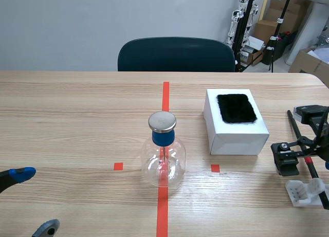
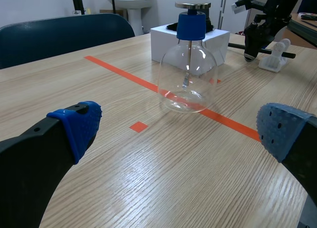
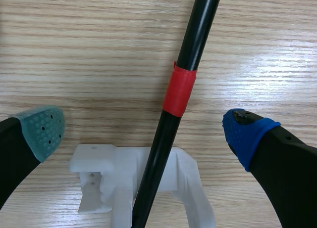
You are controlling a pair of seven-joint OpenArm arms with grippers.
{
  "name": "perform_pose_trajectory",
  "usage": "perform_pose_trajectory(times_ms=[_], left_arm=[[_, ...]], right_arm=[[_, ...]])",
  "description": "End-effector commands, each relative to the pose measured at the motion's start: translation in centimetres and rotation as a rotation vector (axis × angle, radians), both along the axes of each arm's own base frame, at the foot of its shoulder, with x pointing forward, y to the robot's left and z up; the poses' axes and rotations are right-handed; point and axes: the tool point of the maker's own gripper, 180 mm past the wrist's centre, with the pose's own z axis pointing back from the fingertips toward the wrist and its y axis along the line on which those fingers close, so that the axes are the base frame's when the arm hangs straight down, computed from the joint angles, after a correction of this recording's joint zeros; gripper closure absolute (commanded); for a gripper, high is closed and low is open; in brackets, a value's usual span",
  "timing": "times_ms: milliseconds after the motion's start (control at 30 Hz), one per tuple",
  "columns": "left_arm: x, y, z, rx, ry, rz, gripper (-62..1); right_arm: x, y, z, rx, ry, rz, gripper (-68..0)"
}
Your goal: Do the electroscope experiment. put the rod down on the box
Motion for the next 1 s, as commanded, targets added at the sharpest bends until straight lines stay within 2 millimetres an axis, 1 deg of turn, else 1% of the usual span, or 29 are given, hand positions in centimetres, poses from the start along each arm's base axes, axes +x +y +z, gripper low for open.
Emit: perform_pose_trajectory(times_ms=[0,967], left_arm=[[0.15,0.41,0.57,-0.013,-0.015,0.006,-62.3],[0.15,0.41,0.57,-0.013,-0.015,0.006,-62.3]], right_arm=[[0.91,-0.51,0.97,-0.012,-0.031,0.003,-67.9],[0.72,-0.54,0.91,-0.012,-0.020,0.001,-67.9]])
